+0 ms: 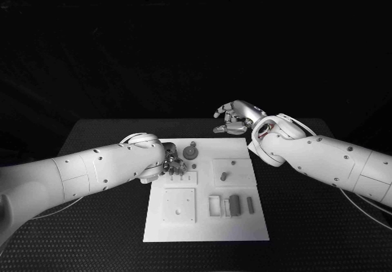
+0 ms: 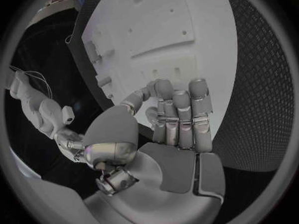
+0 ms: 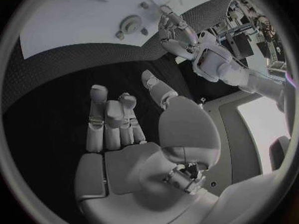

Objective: Assemble the parts on the task board

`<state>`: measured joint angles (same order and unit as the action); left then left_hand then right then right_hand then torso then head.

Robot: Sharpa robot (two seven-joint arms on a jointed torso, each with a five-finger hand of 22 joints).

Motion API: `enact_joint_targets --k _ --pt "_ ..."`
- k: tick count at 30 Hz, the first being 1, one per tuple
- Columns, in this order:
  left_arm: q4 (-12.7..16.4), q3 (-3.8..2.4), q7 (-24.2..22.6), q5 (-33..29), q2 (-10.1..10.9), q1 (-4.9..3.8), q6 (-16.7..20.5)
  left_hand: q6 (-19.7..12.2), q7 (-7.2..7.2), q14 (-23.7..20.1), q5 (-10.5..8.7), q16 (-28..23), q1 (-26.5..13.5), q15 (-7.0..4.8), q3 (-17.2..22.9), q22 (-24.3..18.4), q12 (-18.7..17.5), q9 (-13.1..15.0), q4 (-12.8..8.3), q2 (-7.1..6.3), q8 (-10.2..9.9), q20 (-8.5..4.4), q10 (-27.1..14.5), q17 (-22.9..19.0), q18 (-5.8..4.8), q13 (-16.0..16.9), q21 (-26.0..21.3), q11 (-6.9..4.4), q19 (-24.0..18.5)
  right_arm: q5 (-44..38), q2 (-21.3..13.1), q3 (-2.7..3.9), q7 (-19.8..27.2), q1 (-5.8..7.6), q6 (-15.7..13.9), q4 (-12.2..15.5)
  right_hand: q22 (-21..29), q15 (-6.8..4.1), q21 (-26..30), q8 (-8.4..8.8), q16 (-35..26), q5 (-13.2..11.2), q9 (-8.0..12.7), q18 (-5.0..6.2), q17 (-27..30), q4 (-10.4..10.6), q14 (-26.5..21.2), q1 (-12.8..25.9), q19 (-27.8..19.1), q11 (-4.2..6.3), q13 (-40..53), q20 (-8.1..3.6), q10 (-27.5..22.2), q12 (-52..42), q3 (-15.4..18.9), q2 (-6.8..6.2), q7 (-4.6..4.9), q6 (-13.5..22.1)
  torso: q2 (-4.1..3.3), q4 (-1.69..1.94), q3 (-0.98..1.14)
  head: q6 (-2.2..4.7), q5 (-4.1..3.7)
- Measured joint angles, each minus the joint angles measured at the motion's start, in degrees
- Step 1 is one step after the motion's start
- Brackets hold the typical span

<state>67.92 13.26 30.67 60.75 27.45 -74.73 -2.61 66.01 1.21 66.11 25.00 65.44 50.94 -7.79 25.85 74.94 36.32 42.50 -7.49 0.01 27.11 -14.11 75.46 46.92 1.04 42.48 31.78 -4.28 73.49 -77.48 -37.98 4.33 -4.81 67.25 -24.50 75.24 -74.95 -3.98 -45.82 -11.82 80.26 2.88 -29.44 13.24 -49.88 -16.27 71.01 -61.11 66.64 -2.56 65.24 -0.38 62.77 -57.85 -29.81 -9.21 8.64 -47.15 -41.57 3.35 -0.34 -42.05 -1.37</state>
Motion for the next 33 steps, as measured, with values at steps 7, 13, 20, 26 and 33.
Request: enact_joint_targets --k 7,13,20,26,33 --pt "0.63 -0.02 -0.11 -0.41 0.55 0.0 0.01 0.02 -0.05 -0.01 -0.06 0.01 -0.01 -0.01 0.0 -0.01 0.0 0.08 0.0 0.01 -0.05 0.1 -0.02 -0.07 0.0 0.0 0.0 -0.02 -0.08 0.0 -0.01 0.0 -0.02 0.0 0.11 -0.02 0.0 0.0 0.0 0.0 0.0 0.0 0.0 0.0 0.0 0.0 0.0 0.0 0.0 0.0 0.0 0.0 0.0 -0.22 0.0 0.0 -0.01 -0.01 0.0 0.01 0.0 -0.14 -0.09" --pt "0.95 0.02 -0.01 -1.6 0.78 0.04 -0.04 0.03 -0.12 -0.02 -0.21 0.01 -0.03 -0.02 0.0 -0.01 0.0 0.21 0.0 0.03 -0.04 0.11 -0.02 -0.15 0.0 0.0 0.0 -0.02 -0.08 0.0 -0.02 0.0 -0.05 0.0 0.2 -0.04 0.0 0.0 0.0 0.0 0.0 0.0 0.0 0.0 0.0 0.0 0.0 0.0 0.0 0.01 -0.01 0.01 0.0 -0.23 0.0 0.0 -0.02 -0.02 0.0 0.01 0.0 -0.17 -0.14" --pt "0.95 0.05 0.14 -4.05 0.94 0.1 -0.15 0.0 -0.22 -0.02 -0.44 0.01 -0.03 -0.02 0.0 -0.02 0.0 0.39 0.0 0.03 -0.13 0.12 -0.02 -0.21 0.0 0.0 0.0 -0.02 -0.08 0.0 -0.02 0.0 -0.1 0.0 0.28 -0.06 0.0 0.0 0.0 0.0 0.0 0.0 0.0 0.0 0.0 0.0 0.0 0.0 -0.01 0.01 -0.05 0.01 0.01 -0.23 0.0 0.0 -0.07 -0.07 -0.01 0.02 0.0 -0.18 -0.14" --pt "1.15 0.09 0.3 -5.44 0.94 0.15 -0.41 0.18 -0.41 -0.09 -0.56 0.23 -0.03 -0.09 -0.01 -0.02 0.0 0.5 -0.01 0.03 -0.24 0.22 -0.01 -0.21 0.0 -0.05 0.01 -0.01 -0.17 0.0 -0.01 0.0 -0.13 0.0 0.35 -0.07 0.0 0.0 0.0 0.0 0.0 0.0 0.0 0.0 0.0 0.16 0.0 0.0 -0.01 0.01 -0.05 0.01 0.01 -0.23 0.16 0.0 -0.09 -0.09 -0.01 0.04 0.0 -0.26 -0.15" --pt "1.47 0.12 0.63 -6.22 1.15 0.17 -0.91 0.15 -0.44 -0.09 -0.66 0.23 -0.02 -0.09 -0.01 -0.03 0.0 0.5 -0.01 0.03 -0.21 0.23 0.0 -0.27 0.0 -0.04 0.01 0.0 -0.17 0.0 -0.01 0.0 -0.15 0.0 0.43 -0.07 0.0 0.19 0.0 0.0 0.0 0.0 0.0 0.0 0.0 0.16 -0.19 0.0 -0.01 0.01 -0.11 0.01 0.01 -0.23 0.16 0.0 0.01 0.01 0.0 0.04 0.0 -0.35 -0.06"
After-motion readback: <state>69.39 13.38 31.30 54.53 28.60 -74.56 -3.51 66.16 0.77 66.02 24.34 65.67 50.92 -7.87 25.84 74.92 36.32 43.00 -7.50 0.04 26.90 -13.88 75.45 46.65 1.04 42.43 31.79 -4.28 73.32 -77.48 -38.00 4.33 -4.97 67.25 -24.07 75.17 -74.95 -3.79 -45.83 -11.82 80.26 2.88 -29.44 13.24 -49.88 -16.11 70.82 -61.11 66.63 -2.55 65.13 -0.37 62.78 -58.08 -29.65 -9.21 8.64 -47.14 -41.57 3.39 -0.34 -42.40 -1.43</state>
